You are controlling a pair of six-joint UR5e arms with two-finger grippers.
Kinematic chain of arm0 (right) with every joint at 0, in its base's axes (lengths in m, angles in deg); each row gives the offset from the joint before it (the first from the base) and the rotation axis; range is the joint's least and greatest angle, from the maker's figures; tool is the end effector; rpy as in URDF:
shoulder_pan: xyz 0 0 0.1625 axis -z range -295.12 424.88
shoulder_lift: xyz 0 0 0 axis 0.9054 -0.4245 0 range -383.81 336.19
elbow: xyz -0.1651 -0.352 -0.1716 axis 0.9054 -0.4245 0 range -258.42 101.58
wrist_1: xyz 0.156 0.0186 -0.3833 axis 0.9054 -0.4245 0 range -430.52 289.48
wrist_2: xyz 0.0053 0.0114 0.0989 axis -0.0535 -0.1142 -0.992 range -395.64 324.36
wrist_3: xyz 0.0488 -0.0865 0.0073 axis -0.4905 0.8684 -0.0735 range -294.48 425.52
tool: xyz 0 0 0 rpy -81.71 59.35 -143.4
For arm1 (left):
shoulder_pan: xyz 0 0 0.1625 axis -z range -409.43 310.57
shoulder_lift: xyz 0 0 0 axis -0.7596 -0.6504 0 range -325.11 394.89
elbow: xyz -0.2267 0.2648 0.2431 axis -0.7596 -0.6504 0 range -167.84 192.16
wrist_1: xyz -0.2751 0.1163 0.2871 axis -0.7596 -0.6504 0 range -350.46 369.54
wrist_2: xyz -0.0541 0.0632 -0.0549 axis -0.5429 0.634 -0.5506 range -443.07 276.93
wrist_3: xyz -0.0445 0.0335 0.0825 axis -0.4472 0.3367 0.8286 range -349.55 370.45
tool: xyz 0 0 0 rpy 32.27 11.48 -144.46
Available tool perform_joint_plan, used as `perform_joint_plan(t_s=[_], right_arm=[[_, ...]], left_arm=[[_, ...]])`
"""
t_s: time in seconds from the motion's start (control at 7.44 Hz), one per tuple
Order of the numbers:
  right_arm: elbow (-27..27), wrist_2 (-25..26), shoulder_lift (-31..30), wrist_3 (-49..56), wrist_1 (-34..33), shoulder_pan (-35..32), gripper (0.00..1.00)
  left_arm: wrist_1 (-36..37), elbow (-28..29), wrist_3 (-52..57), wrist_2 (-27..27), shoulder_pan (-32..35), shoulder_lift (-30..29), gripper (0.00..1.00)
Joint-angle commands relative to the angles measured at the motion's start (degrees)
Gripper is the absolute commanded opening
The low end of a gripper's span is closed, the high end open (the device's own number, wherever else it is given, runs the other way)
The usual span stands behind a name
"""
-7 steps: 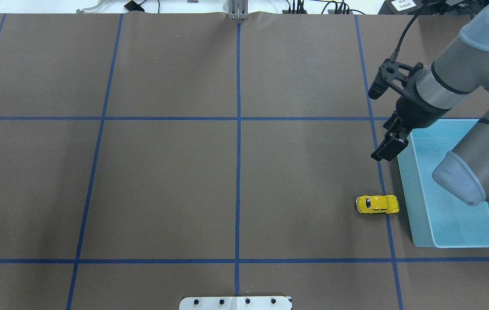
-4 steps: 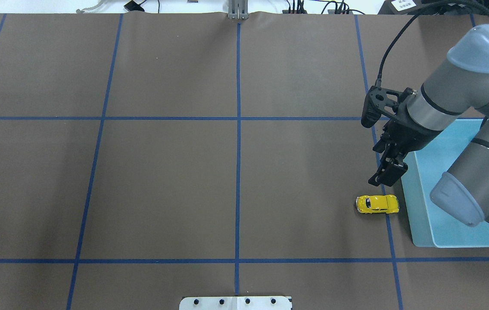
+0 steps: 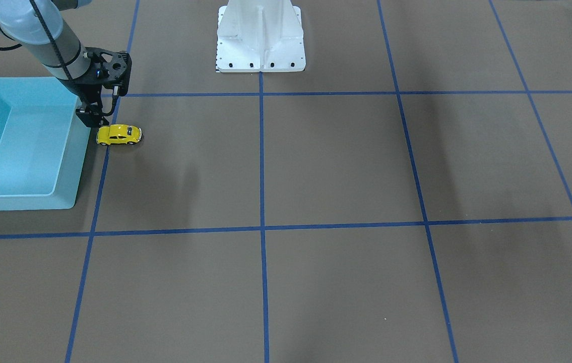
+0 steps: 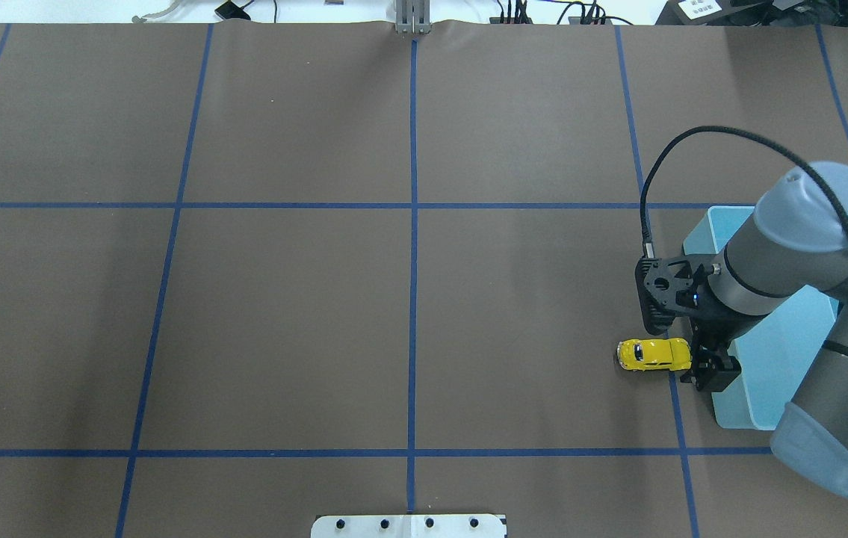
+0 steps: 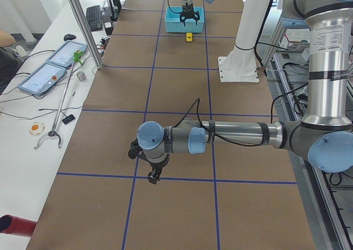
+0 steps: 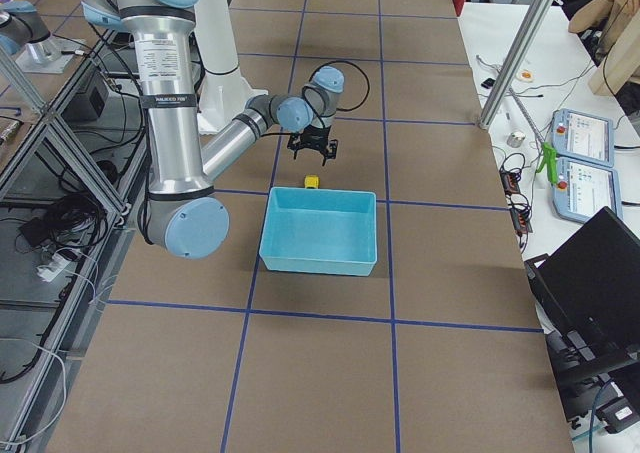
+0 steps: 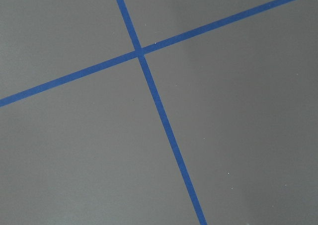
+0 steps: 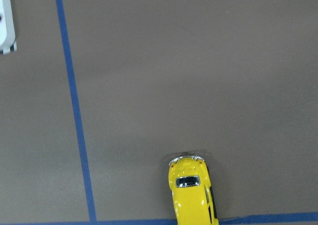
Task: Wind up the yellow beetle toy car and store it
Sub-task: 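Close the right gripper around the yellow car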
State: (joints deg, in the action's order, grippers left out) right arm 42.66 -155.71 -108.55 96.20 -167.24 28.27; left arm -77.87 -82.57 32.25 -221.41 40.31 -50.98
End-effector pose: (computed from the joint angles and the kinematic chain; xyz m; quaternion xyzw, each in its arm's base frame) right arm -0.3389 -0.3557 0.3790 0.1927 -0.2945 -0.6745 0.6490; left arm -0.0568 -0.4592 0.6519 0.0609 0.4052 0.1675 0.8967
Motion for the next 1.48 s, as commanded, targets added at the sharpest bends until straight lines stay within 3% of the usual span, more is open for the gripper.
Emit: perform_joint_plan(t_s=[0.0,0.4,0.81,1.34], right_arm=[[-1.44,9.31,-0.96,0.95,1.88,5.22,1.00],[-3.82,16.27,-0.09,3.05,2.15,5.67,0.99],[-11.54,16.28,6.14,2.62,2.15,6.28,0.99],[-12.00,16.19,4.76,2.98,2.15,7.42,0.99]], left_arm=[[-0.22,0.16,0.09,0.00,0.00,0.00,1.00],[-0.31,0.42,0.00,0.00,-0.09,-0.17,1.00],[-0.31,0.42,0.00,0.00,-0.09,-0.26,1.00],[-0.31,0.34,0.09,-0.08,-0.09,-0.09,1.00]])
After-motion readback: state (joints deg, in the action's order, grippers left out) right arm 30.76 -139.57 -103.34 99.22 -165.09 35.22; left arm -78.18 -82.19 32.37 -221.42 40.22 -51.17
